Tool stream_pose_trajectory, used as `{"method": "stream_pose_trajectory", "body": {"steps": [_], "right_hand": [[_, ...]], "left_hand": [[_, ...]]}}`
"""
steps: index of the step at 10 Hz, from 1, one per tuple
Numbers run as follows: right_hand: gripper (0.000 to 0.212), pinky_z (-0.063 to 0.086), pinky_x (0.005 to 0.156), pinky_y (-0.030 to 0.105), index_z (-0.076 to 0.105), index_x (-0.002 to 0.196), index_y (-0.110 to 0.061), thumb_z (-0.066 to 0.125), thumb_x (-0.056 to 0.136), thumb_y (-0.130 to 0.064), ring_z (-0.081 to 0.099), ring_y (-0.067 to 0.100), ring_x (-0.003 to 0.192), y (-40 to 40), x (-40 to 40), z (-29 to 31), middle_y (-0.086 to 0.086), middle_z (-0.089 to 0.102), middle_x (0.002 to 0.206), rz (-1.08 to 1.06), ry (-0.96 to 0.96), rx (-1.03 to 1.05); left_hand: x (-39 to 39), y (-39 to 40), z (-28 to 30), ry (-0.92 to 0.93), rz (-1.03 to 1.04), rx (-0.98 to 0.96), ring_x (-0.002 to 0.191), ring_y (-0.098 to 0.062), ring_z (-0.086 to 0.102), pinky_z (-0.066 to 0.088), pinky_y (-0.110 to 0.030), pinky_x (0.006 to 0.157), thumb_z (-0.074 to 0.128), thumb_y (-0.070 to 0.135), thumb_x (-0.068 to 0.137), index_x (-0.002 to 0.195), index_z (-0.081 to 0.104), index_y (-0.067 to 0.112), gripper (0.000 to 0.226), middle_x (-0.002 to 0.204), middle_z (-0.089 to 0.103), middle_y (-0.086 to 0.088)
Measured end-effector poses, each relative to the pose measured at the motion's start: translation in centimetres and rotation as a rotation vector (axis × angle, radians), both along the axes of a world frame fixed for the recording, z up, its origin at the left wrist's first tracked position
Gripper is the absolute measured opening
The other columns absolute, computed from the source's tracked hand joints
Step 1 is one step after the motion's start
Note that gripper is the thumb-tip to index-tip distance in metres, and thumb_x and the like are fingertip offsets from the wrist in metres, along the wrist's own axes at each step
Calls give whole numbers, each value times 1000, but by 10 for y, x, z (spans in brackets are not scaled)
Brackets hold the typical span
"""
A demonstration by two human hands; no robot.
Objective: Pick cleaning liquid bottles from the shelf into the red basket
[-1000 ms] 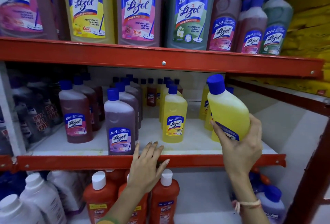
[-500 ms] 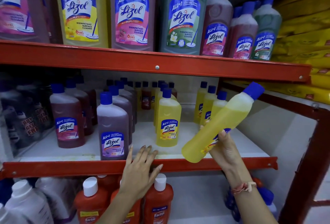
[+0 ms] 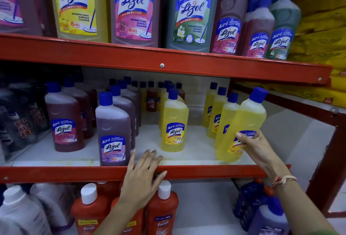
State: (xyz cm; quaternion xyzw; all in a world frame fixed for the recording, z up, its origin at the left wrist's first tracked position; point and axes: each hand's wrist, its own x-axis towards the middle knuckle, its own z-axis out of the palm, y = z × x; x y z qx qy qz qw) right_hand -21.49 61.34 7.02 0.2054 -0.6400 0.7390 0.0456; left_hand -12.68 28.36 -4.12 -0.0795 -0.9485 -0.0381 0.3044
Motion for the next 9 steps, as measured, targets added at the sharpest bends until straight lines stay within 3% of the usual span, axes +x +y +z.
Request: {"method": "stream_pose_trajectory", "body": {"steps": [1, 2, 3, 5, 6, 8, 9], "right_hand": [[95, 60, 59, 32, 57, 115, -3, 96, 37, -41, 71, 20, 72, 13, -12, -7, 4, 75, 84, -77, -40, 59], [91, 60, 60, 30, 59, 114, -9, 96, 36, -41, 71, 22, 77, 22, -19, -15, 4, 76, 87, -108, -77, 106], [88, 58, 55, 27, 58, 112, -7, 95, 39, -39, 71, 17, 69, 23, -20, -21, 0, 75, 78, -123, -118, 127], [94, 59, 60, 33, 58, 119, -14, 94, 38, -45, 73, 22, 82, 20, -23, -29, 8, 74, 99, -163, -118, 177], [78, 58, 63, 34, 56, 121, -13, 89, 53, -33, 71, 24, 85, 21, -25, -28, 14, 71, 108, -139, -121, 183], [103, 59, 62, 29, 55, 117, -17, 94, 28, -49, 73, 19, 82, 20, -16, -22, 13, 70, 110, -163, -91, 261], [103, 54, 75, 31, 47, 127, -19, 91, 39, -50, 70, 15, 92, 12, -3, -4, 3, 66, 116, -328, 31, 231]], "left_hand": [[-1, 1, -1, 7, 0, -7, 135, -18, 39, 14, -54, 114, 29, 56, 95, 133, 51, 24, 54, 140, 54, -2], [-1, 2, -1, 8, -2, 5, 136, -17, 38, 15, -54, 114, 29, 56, 95, 133, 51, 25, 54, 141, 53, -1], [-1, 2, -1, 14, -4, 20, 136, -17, 39, 16, -54, 114, 31, 55, 94, 132, 52, 25, 53, 140, 53, -1], [-2, 2, -2, 22, 4, 13, 136, -17, 39, 17, -55, 114, 33, 54, 94, 132, 51, 25, 51, 140, 54, -1], [-1, 2, -2, 10, 14, 11, 134, -17, 41, 17, -55, 114, 33, 54, 95, 133, 50, 25, 51, 140, 53, -1], [10, 5, -3, -7, -17, 35, 137, -15, 36, 10, -50, 116, 36, 52, 95, 136, 46, 25, 50, 146, 47, 1], [20, 8, 0, 81, -99, 149, 137, -11, 35, 13, -44, 117, 36, 48, 96, 136, 47, 21, 49, 147, 44, 2]]}}
